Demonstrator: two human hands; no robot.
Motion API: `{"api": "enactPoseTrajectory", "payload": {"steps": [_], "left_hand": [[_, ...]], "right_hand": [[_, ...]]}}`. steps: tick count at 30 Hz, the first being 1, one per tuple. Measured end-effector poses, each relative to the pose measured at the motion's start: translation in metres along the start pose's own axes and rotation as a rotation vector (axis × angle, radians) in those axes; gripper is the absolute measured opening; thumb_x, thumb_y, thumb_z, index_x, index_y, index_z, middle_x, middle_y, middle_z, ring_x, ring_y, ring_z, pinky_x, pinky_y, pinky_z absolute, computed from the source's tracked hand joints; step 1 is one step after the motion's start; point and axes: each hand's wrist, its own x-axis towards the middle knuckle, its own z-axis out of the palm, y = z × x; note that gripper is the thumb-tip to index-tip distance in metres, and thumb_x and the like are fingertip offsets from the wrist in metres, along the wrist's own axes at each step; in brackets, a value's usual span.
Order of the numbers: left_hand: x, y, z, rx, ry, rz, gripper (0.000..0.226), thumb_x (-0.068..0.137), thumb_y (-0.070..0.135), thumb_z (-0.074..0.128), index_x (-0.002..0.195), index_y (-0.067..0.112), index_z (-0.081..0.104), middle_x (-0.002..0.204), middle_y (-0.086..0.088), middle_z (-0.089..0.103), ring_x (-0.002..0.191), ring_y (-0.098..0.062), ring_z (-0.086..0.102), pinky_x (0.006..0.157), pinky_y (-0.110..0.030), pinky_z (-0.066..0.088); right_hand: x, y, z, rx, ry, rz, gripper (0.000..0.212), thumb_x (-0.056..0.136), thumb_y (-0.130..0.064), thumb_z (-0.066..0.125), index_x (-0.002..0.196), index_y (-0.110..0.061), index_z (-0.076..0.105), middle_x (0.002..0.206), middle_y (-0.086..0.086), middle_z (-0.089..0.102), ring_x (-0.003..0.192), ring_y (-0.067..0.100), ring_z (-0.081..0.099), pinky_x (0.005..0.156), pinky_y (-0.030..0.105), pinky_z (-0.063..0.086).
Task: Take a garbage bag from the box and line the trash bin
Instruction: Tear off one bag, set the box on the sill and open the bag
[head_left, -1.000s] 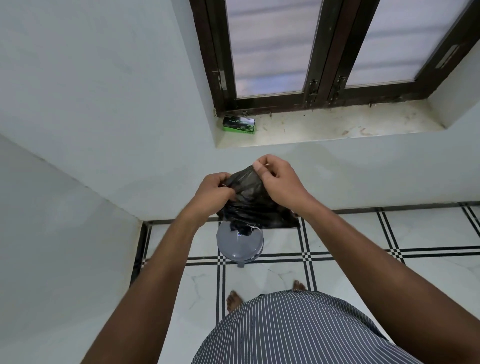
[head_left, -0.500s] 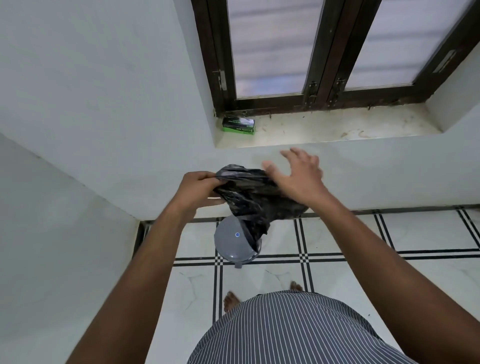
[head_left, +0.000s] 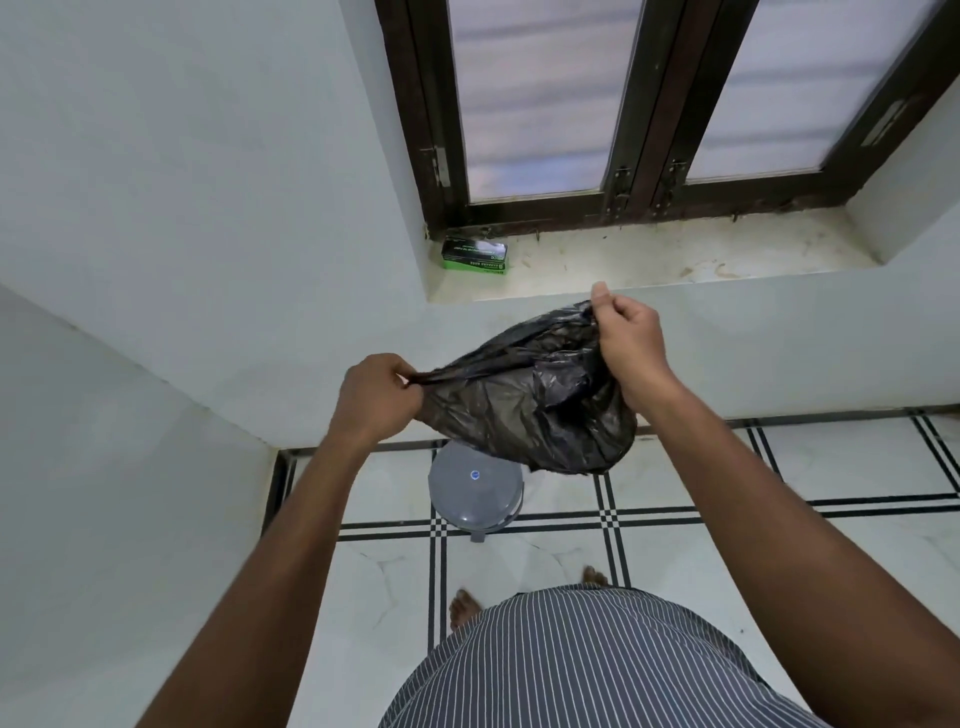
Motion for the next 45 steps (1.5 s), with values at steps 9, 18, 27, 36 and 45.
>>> {"api": "enactPoseTrajectory", "payload": {"steps": [9,18,27,36,45], "left_hand": [[0.008,0.018,-0.005,-1.109,-0.257,-0.248,0.031,0.104,0.002,0.043,0.121,0.000,0.069,0.106,-0.013,0.074,0.100,-0.028,0.072,0.092,-0.045,0.065],[0.011,0.053,0.010,-0.858,-0.270,-0.101,0.030,0.100,0.012,0.057,0.124,0.004,0.073,0.118,-0.020,0.078,0.110,-0.036,0.075,0.097,-0.045,0.060],[0.018,0.003,-0.033,-0.435,-0.513,-0.144,0.031,0.080,0.038,0.071,0.097,0.013,0.079,0.097,-0.012,0.074,0.092,-0.029,0.065,0.075,-0.037,0.049],[0.010,0.054,-0.024,-0.722,-0.473,-0.046,0.034,0.105,0.017,0.056,0.134,0.007,0.070,0.128,-0.019,0.075,0.114,-0.036,0.074,0.096,-0.041,0.059],[0.010,0.047,-0.041,0.138,-0.567,0.080,0.019,0.090,0.040,0.084,0.088,0.021,0.081,0.071,0.008,0.078,0.058,-0.002,0.066,0.057,-0.026,0.043]], "right_hand": [[-0.003,0.011,-0.007,-0.848,0.053,-0.180,0.059,0.114,-0.058,0.036,0.103,-0.013,0.073,0.101,0.009,0.072,0.108,0.037,0.068,0.078,0.041,0.050],[-0.035,-0.015,0.034,-0.179,-0.521,-0.059,0.057,0.099,-0.057,0.074,0.113,-0.002,0.077,0.109,0.024,0.079,0.105,0.039,0.078,0.100,0.057,0.059],[0.017,0.009,-0.011,-0.081,0.092,0.182,0.054,0.106,-0.052,0.062,0.096,0.000,0.074,0.096,0.023,0.079,0.093,0.043,0.078,0.070,0.046,0.059],[-0.028,-0.032,0.021,-0.412,-0.450,-0.353,0.073,0.098,-0.072,0.065,0.160,-0.038,0.048,0.160,-0.009,0.056,0.147,0.008,0.049,0.117,0.029,0.042],[-0.003,-0.035,0.015,-0.466,-0.096,-0.421,0.043,0.102,-0.055,0.070,0.083,-0.018,0.075,0.075,0.000,0.073,0.074,0.019,0.069,0.071,0.043,0.058]]}}
